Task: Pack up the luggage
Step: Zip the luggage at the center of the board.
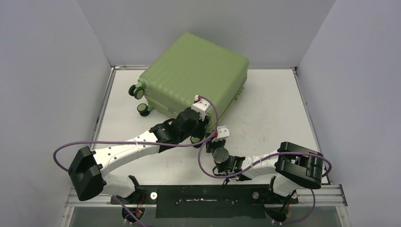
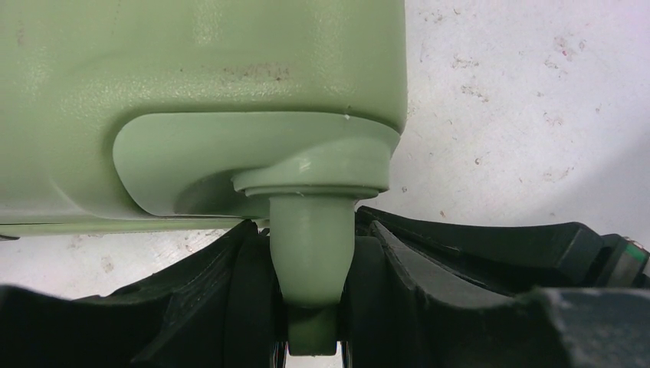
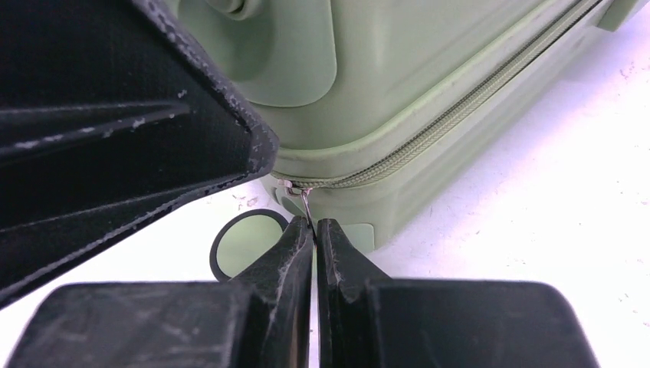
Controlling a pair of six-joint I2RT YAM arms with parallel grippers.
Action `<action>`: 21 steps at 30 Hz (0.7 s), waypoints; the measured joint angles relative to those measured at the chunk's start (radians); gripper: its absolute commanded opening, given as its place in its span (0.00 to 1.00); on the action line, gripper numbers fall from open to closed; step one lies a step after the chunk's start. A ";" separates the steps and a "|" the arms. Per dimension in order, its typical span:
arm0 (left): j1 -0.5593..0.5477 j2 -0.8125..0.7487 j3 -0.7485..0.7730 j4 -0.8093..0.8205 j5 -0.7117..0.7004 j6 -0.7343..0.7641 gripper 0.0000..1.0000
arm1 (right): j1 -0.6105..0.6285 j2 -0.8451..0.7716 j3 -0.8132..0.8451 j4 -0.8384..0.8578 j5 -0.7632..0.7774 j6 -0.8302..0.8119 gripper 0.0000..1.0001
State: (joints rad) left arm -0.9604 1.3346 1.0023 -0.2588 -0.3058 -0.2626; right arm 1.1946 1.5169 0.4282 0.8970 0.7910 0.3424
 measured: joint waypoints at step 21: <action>0.000 -0.029 -0.034 0.031 -0.002 -0.016 0.00 | -0.023 -0.099 -0.021 -0.133 0.072 0.097 0.00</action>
State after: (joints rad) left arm -0.9607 1.3052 0.9688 -0.2283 -0.3077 -0.2790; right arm 1.1713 1.4178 0.4072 0.7639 0.8627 0.4389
